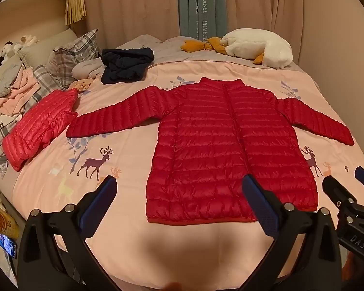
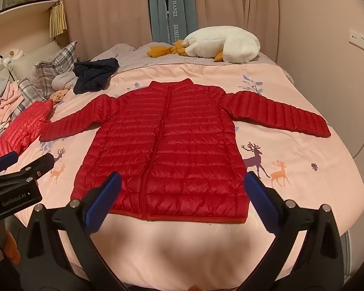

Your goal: Fold large clothes

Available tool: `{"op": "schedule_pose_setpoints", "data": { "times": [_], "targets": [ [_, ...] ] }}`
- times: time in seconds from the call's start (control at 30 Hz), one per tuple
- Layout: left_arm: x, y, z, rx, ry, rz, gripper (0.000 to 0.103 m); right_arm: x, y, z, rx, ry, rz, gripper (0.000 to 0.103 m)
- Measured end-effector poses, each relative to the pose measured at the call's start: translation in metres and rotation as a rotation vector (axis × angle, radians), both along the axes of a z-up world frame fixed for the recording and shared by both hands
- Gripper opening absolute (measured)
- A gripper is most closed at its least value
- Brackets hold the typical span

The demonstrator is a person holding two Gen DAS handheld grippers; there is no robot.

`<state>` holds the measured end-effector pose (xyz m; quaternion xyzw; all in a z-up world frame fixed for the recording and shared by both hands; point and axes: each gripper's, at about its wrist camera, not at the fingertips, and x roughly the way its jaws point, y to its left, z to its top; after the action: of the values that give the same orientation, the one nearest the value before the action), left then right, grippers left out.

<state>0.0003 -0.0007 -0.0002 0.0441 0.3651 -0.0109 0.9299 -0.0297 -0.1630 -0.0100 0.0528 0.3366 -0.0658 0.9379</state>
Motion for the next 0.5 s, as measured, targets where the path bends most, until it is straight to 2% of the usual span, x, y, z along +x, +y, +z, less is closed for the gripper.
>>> {"op": "schedule_pose_setpoints", "data": {
  "times": [0.3, 0.37, 0.5],
  "targets": [
    [-0.001, -0.015, 0.001, 0.019, -0.004, 0.008, 0.102, 0.000, 0.001, -0.001, -0.005, -0.001, 0.001, 0.101],
    [0.000, -0.007, 0.002, -0.008, 0.001, -0.011, 0.102, -0.001, 0.004, 0.000, -0.008, -0.003, 0.001, 0.101],
    [0.000, -0.013, 0.004, -0.007, -0.001, -0.013, 0.102, 0.002, -0.001, -0.002, 0.005, 0.003, 0.000, 0.101]
  ]
}}
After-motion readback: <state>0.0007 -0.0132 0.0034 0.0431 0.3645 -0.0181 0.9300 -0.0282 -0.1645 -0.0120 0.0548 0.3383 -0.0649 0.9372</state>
